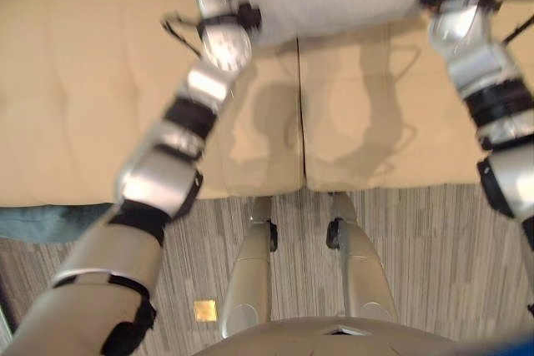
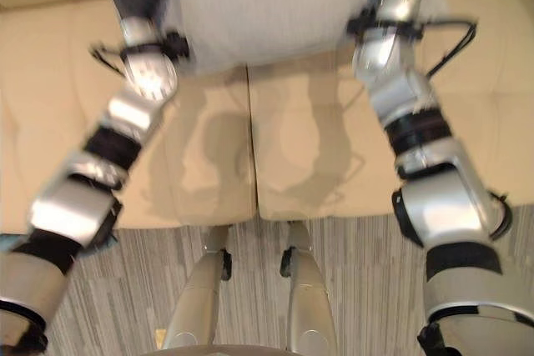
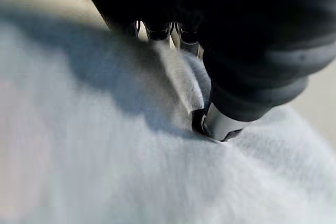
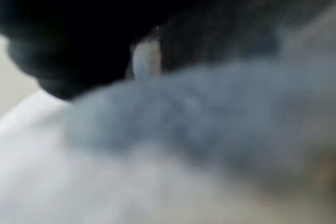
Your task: Pick up all the scattered cushions and arrange them neatly on the sofa.
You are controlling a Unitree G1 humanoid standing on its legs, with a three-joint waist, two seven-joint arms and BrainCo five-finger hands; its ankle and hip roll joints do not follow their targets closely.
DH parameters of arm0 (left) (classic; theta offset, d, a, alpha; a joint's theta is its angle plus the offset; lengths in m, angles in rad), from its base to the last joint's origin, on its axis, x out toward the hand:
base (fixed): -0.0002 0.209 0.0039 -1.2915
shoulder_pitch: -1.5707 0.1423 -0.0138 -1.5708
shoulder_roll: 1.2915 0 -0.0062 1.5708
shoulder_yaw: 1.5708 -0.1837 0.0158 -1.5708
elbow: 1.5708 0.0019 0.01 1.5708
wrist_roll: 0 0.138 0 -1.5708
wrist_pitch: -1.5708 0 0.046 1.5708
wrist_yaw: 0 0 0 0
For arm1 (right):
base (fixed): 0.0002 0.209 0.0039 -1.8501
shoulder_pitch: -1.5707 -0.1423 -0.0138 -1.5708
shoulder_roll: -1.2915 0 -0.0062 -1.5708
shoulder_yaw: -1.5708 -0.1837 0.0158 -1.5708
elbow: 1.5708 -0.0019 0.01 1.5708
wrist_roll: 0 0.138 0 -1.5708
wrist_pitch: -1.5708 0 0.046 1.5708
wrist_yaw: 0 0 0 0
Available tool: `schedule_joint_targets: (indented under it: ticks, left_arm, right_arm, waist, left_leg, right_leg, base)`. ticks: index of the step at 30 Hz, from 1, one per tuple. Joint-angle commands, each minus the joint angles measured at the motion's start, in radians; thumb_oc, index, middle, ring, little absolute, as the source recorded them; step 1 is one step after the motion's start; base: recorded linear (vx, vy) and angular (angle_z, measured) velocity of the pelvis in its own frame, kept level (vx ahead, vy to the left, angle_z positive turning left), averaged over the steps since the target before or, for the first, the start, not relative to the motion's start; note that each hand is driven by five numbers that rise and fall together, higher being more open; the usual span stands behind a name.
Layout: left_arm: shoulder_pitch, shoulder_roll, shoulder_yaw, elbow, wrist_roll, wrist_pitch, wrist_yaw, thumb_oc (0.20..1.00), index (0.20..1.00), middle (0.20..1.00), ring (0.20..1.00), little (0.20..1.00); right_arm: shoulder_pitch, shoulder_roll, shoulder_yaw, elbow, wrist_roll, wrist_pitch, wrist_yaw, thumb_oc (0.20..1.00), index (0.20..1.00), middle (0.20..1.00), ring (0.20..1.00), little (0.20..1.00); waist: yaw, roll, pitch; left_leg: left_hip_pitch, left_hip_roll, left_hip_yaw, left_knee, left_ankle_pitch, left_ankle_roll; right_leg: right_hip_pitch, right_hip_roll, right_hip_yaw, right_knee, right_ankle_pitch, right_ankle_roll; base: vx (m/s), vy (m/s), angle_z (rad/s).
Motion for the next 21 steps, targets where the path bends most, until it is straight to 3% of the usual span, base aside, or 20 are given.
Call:
schedule_joint_targets:
  ticks: [1,3,4,5,6,7,9,15,21]
  left_arm:
    - [0.004,-0.039,-0.016,-0.003,-0.027,-0.049,-0.062,0.2,0.2,0.2,0.2,0.2]
    - [-0.048,-0.034,-0.048,0.061,-0.065,-0.033,-0.111,0.2,0.2,0.2,0.2,0.2]
    - [-0.1,-0.035,-0.073,0.123,-0.134,-0.024,-0.164,0.947,0.947,0.947,0.947,0.947]
    - [-0.124,-0.028,-0.09,0.144,-0.152,-0.017,-0.182,1.0,1.0,1.0,1.0,1.0]
    - [-0.141,-0.021,-0.107,0.154,-0.166,-0.015,-0.199,1.0,1.0,1.0,1.0,1.0]
    - [-0.143,-0.013,-0.117,0.151,-0.178,-0.009,-0.208,1.0,1.0,1.0,1.0,1.0]
    - [-0.139,-0.024,-0.125,0.168,-0.173,-0.001,-0.215,1.0,1.0,1.0,1.0,1.0]
    - [-0.083,-0.019,-0.122,0.168,-0.177,0.008,-0.246,1.0,1.0,1.0,1.0,1.0]
    - [0.058,0.072,-0.066,0.16,-0.205,0.007,-0.287,1.0,1.0,1.0,1.0,1.0]
  right_arm:
    - [0.037,0.037,0.068,0.018,0.047,-0.043,-0.003,0.2,0.2,0.2,0.2,0.2]
    - [-0.013,0.038,0.132,0.094,0.09,-0.022,0.057,0.2,0.2,0.2,0.2,0.2]
    - [-0.062,0.045,0.193,0.166,0.152,-0.01,0.131,0.2,0.2,0.2,0.2,0.2]
    - [-0.085,0.042,0.227,0.205,0.187,-0.004,0.166,0.533,0.533,0.533,0.533,0.533]
    - [-0.104,0.042,0.254,0.235,0.227,-0.003,0.206,0.805,0.805,0.805,0.805,0.805]
    - [-0.109,0.038,0.283,0.271,0.268,0.011,0.249,1.0,1.0,1.0,1.0,1.0]
    - [-0.114,0.043,0.326,0.318,0.308,0.012,0.3,1.0,1.0,1.0,1.0,1.0]
    - [-0.067,0.021,0.335,0.337,0.329,0.008,0.322,1.0,1.0,1.0,1.0,1.0]
    - [0.025,-0.067,0.305,0.293,0.31,0.002,0.332,1.0,1.0,1.0,1.0,1.0]
  waist:
    - [0.017,-0.032,-0.191]
    - [0.018,-0.03,-0.189]
    - [0.02,-0.029,-0.189]
    - [0.02,-0.027,-0.186]
    - [0.022,-0.027,-0.184]
    - [0.024,-0.024,-0.18]
    - [0.025,-0.023,-0.179]
    - [0.025,-0.021,-0.184]
    - [0.023,-0.021,-0.191]
  left_leg:
    - [0.085,0.018,0.015,-0.033,-0.066,-0.074]
    - [0.07,0.017,0.017,-0.033,-0.06,-0.073]
    - [0.057,0.015,0.016,-0.033,-0.053,-0.074]
    - [0.051,0.014,0.016,-0.033,-0.05,-0.074]
    - [0.045,0.013,0.017,-0.033,-0.047,-0.075]
    - [0.038,0.012,0.02,-0.033,-0.042,-0.076]
    - [0.036,0.013,0.022,-0.033,-0.038,-0.078]
    - [0.04,0.009,0.022,-0.033,-0.033,-0.078]
    - [0.041,0.011,0.025,-0.033,-0.032,-0.081]
  right_leg:
    - [0.067,-0.004,-0.01,-0.006,-0.08,0.17]
    - [0.05,-0.001,-0.005,-0.006,-0.073,0.174]
    - [0.036,0.0,-0.005,-0.006,-0.065,0.177]
    - [0.029,0.0,-0.003,-0.006,-0.06,0.179]
    - [0.023,0.001,-0.003,-0.006,-0.058,0.181]
    - [0.015,0.001,-0.003,-0.006,-0.054,0.183]
    - [0.01,0.002,-0.002,-0.006,-0.052,0.18]
    - [0.008,0.004,-0.004,-0.006,-0.049,0.178]
    - [0.006,0.002,-0.006,-0.006,-0.047,0.179]
  base:
    - [0.0,0.0,0.0]
    - [-0.01,0.002,-0.02]
    - [-0.01,0.003,-0.06]
    - [-0.02,-0.003,-0.1]
    - [-0.01,-0.003,-0.1]
    - [-0.01,-0.008,-0.1]
    - [0.0,-0.002,-0.06]
    - [0.0,-0.003,-0.02]
    - [0.0,0.0,0.0]
